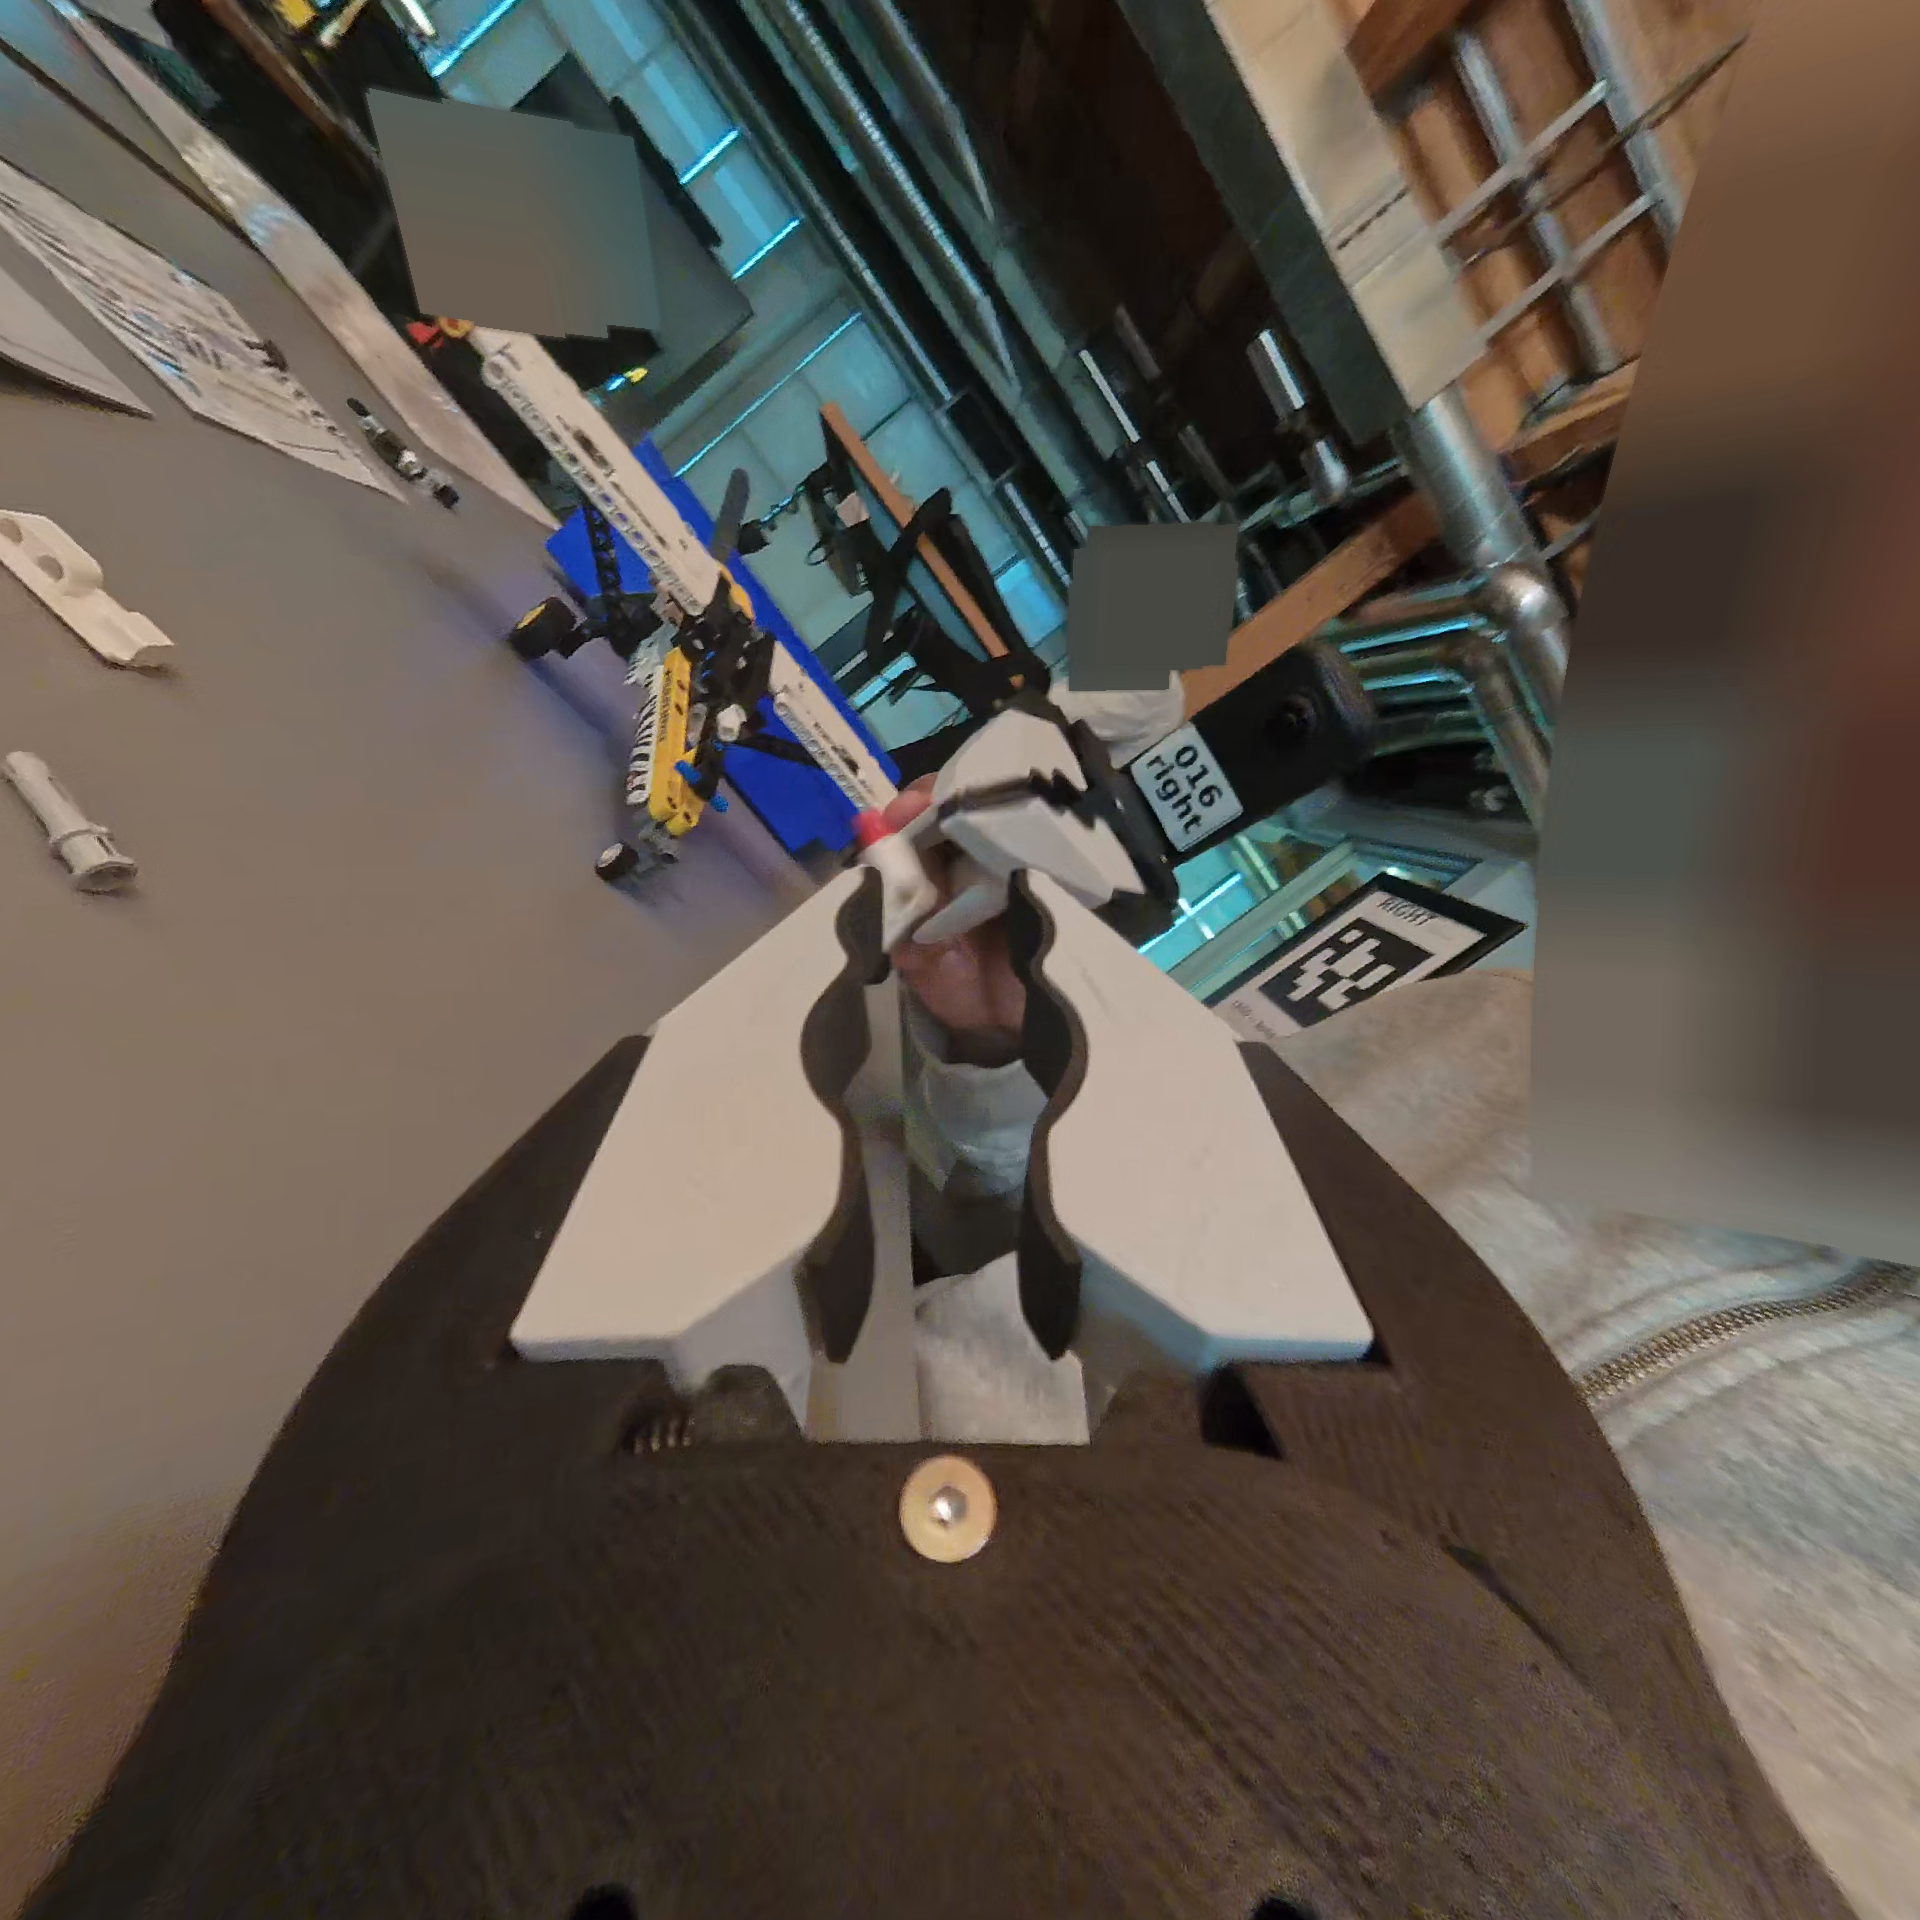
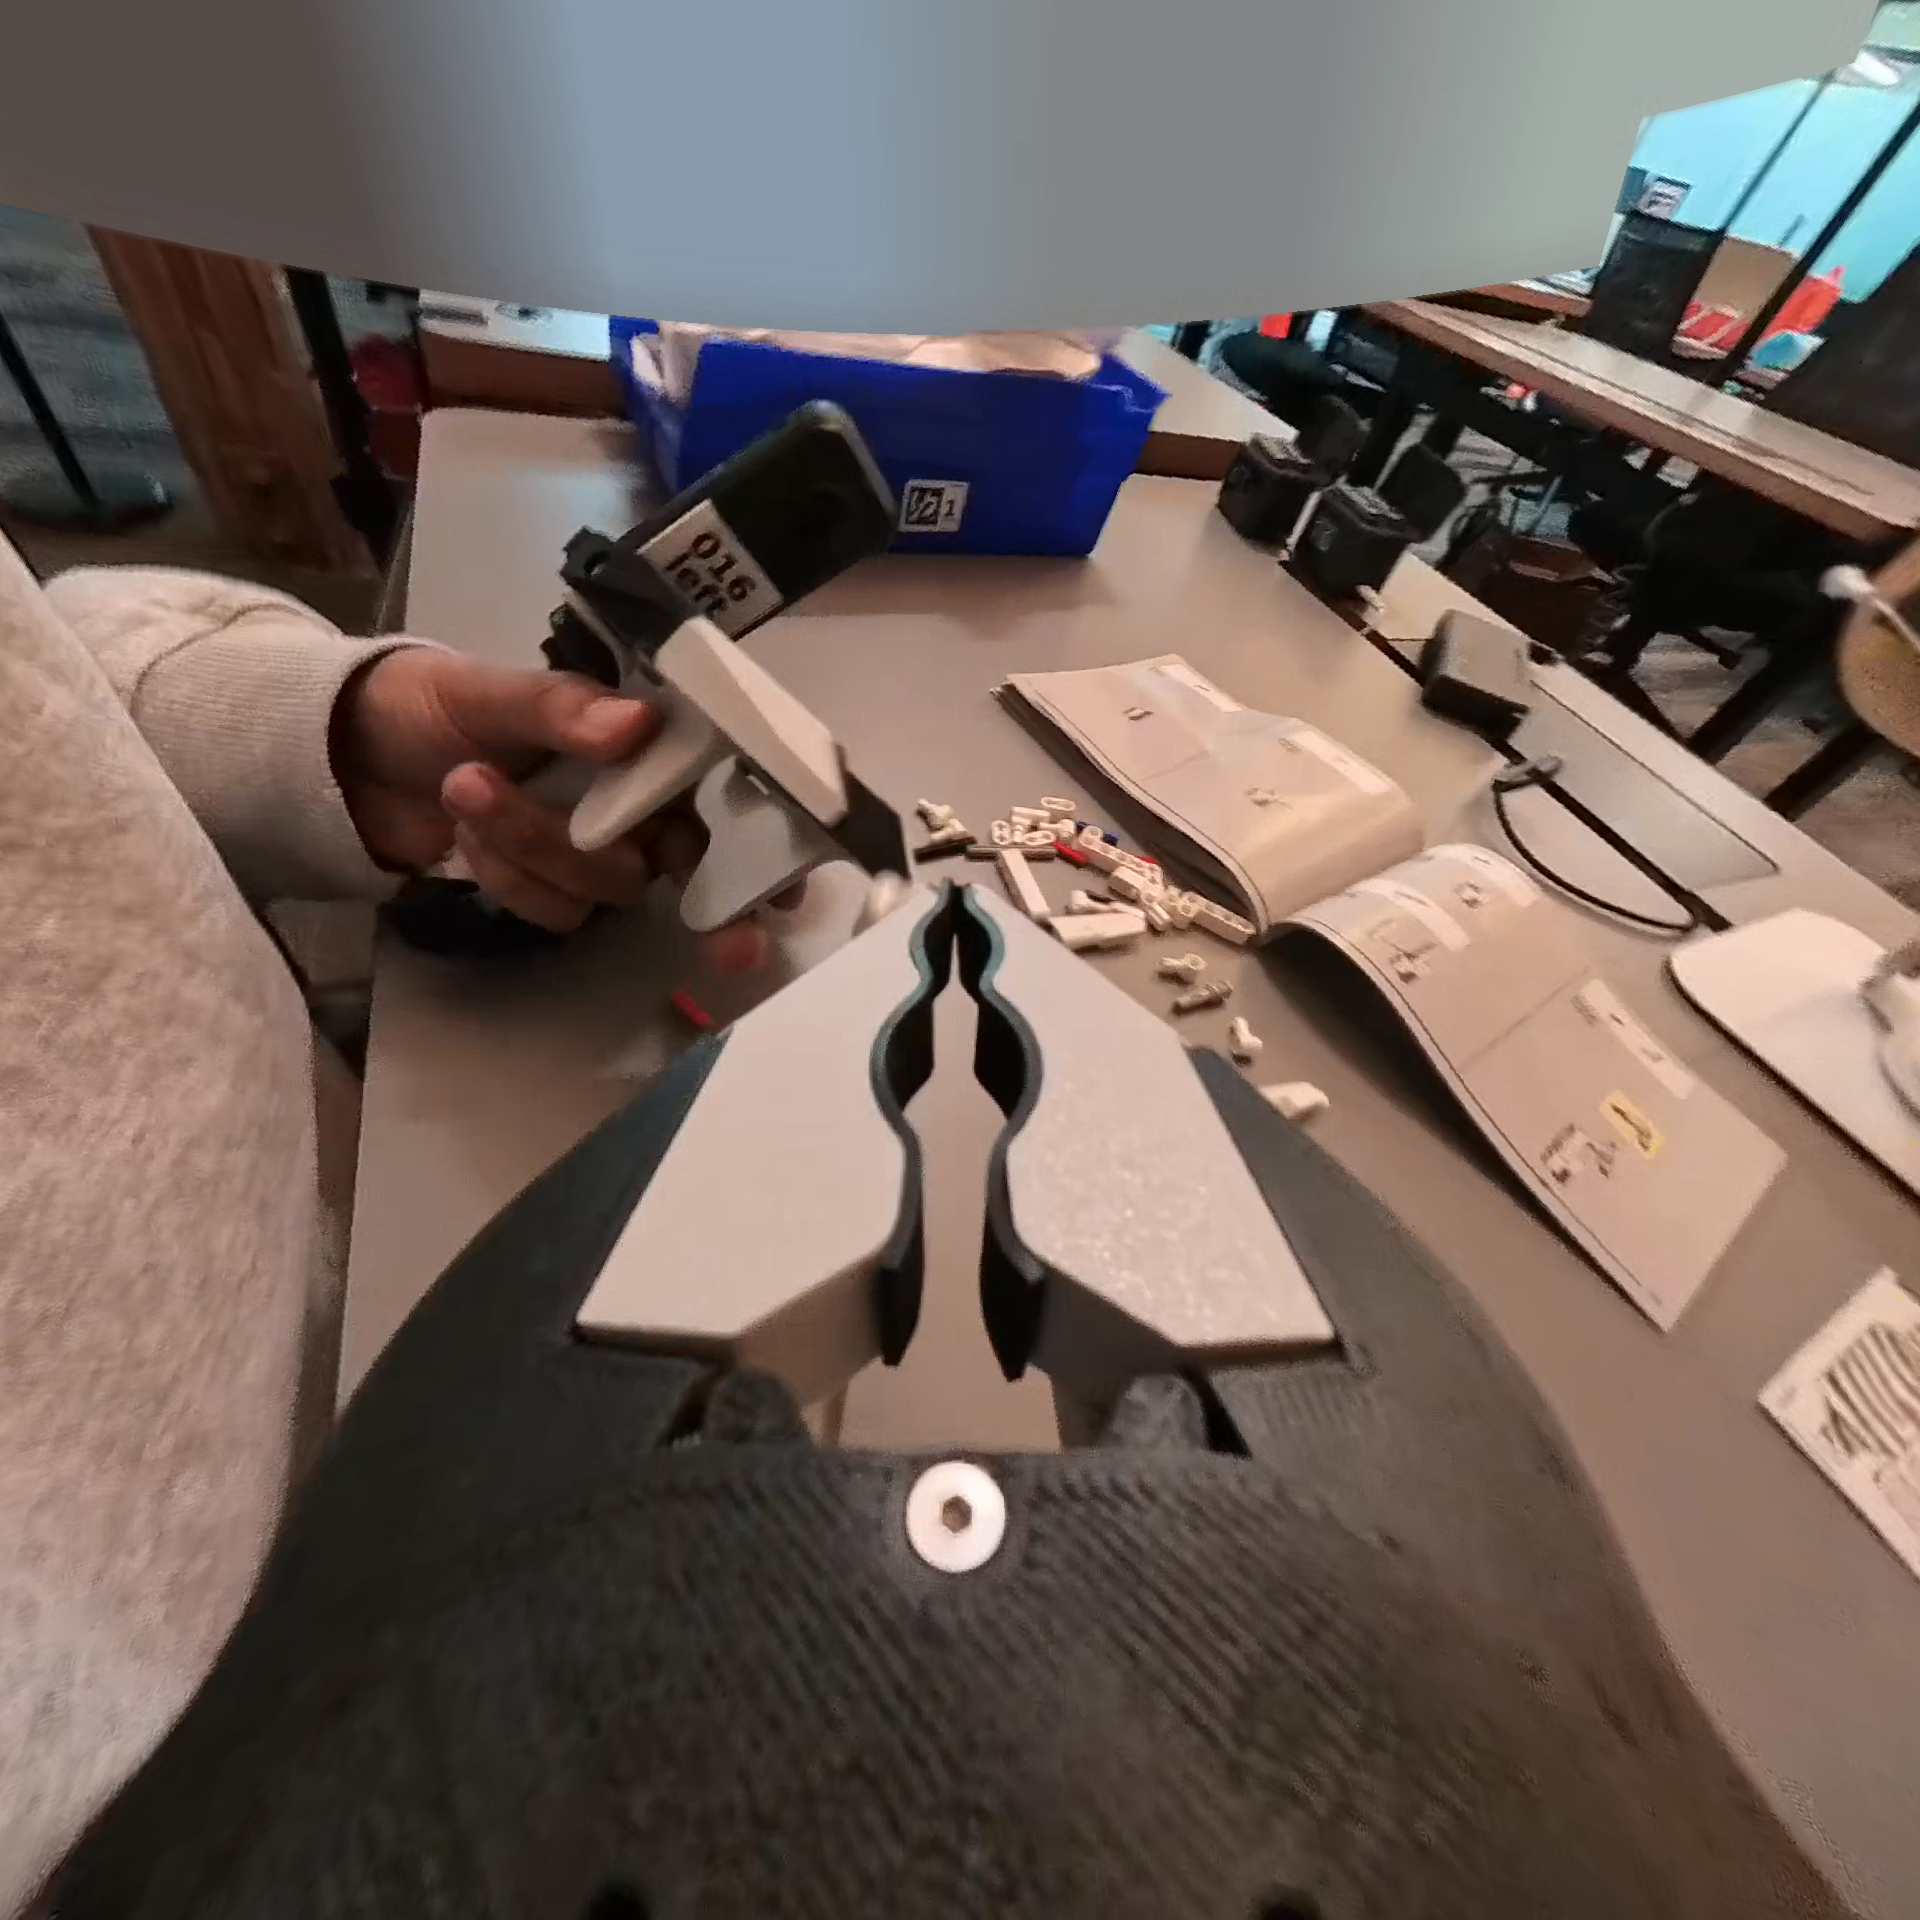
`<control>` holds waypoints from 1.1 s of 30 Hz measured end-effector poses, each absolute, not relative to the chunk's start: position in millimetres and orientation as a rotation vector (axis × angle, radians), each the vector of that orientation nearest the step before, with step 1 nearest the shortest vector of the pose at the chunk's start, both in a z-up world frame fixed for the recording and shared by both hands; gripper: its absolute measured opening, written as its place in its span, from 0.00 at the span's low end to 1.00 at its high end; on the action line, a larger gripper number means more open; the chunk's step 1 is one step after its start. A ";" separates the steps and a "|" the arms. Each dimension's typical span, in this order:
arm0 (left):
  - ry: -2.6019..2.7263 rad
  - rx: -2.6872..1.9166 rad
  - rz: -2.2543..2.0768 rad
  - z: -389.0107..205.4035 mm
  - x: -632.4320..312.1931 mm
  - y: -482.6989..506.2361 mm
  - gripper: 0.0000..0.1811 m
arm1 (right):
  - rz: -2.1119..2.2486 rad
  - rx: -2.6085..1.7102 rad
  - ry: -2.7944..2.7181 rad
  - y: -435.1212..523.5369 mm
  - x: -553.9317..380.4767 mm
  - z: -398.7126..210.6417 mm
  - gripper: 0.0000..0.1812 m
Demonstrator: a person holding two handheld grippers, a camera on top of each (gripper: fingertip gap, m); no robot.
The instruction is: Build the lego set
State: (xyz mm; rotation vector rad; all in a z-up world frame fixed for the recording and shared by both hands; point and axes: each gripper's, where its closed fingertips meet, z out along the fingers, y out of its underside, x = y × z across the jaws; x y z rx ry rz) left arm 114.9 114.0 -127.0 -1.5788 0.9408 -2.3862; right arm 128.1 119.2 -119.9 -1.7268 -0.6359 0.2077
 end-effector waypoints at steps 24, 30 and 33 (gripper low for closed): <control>1.395 -1.776 -1.116 -179.0 152.5 174.7 0.16 | 0.116 -1.717 -0.419 67.9 173.5 -135.8 0.01; 1.584 -1.743 -0.842 -198.9 191.6 208.7 0.21 | 0.146 -1.650 -0.360 60.7 178.5 -136.6 0.01; 1.728 -1.692 -0.695 -215.5 205.5 221.4 0.27 | 0.144 -1.588 -0.308 55.9 186.2 -131.9 0.01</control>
